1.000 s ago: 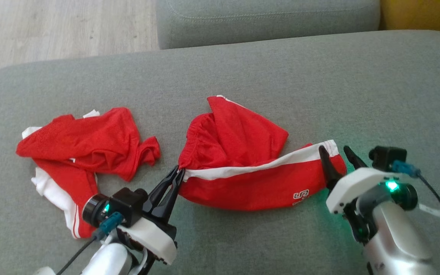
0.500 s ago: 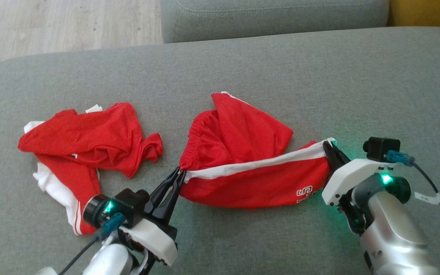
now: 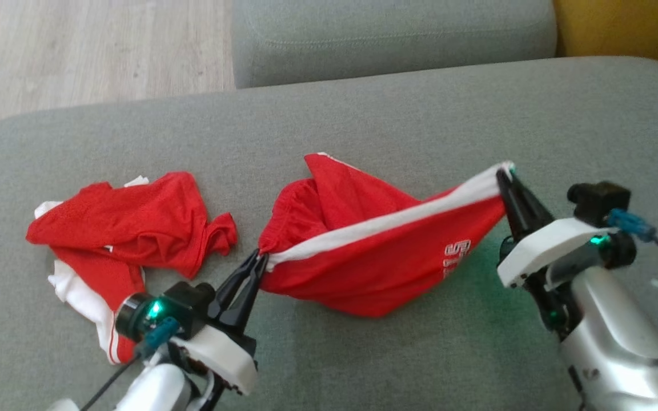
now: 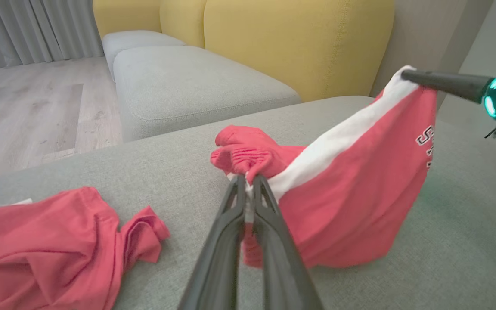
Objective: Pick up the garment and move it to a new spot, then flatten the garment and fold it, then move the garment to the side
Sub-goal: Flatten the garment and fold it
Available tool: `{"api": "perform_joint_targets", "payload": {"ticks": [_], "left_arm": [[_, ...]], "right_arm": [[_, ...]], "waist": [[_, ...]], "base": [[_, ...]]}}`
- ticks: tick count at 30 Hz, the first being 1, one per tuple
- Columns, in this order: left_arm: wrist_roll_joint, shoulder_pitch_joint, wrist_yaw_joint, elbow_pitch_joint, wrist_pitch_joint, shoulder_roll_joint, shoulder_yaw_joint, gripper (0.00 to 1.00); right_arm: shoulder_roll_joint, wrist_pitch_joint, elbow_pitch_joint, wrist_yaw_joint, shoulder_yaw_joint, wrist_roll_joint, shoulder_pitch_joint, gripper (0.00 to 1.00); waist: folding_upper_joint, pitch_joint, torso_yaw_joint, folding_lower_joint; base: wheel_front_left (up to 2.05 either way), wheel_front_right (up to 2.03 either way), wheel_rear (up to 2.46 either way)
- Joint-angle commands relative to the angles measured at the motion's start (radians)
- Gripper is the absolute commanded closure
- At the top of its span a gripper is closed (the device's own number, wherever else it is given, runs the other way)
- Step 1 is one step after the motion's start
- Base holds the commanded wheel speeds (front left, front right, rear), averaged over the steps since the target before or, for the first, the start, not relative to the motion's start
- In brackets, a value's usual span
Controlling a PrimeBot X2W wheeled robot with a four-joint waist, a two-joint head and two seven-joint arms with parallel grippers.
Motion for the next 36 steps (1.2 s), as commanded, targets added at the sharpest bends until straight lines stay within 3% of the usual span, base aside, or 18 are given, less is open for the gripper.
{"api": "perform_joint_targets", "payload": {"ticks": [1, 5, 11, 17, 23, 29, 36], "left_arm": [[-0.004, -0.075, 0.005, -0.036, -0.002, 0.034, 0.047, 1.00], [0.005, -0.144, -0.003, -0.055, 0.025, 0.057, 0.058, 1.00], [-0.011, -0.345, -0.034, -0.080, 0.095, 0.072, 0.088, 1.00], [-0.010, -0.559, -0.041, -0.041, 0.128, 0.069, 0.129, 1.00], [0.008, -0.699, -0.048, 0.017, 0.127, 0.057, 0.126, 1.00], [0.004, -0.721, -0.045, 0.058, 0.120, 0.047, 0.126, 1.00], [-0.019, -0.606, -0.031, 0.018, 0.109, 0.053, 0.112, 1.00]], "right_arm": [[-0.022, -0.020, -0.073, -0.001, 0.027, 0.010, -0.014, 1.00], [-0.077, -0.041, -0.217, -0.001, 0.057, 0.013, -0.016, 1.00], [-0.151, -0.070, -0.386, -0.001, 0.039, -0.079, -0.106, 1.00], [-0.172, -0.073, -0.436, -0.001, -0.021, -0.246, -0.228, 1.00], [-0.139, -0.067, -0.458, -0.001, -0.054, -0.334, -0.247, 1.00], [-0.107, -0.054, -0.446, -0.001, -0.079, -0.375, -0.198, 1.00], [-0.107, -0.048, -0.450, -0.001, -0.092, -0.372, -0.119, 1.00]], "waist": [[0.0000, -0.013, -0.005, 0.0001], [0.0000, -0.037, -0.012, 0.0001], [0.0000, -0.065, -0.024, 0.0001], [0.0000, -0.090, -0.039, 0.0001], [0.0000, -0.109, -0.050, 0.0001], [0.0000, -0.121, -0.058, 0.0001], [0.0000, -0.123, -0.052, 0.0001]], "base": [[0.00, 0.00, 0.00], [0.00, 0.00, 0.00], [0.00, 0.00, 0.00], [0.00, 0.00, 0.00], [0.00, 0.00, 0.00], [0.00, 0.00, 0.00], [0.00, 0.00, 0.00]]}}
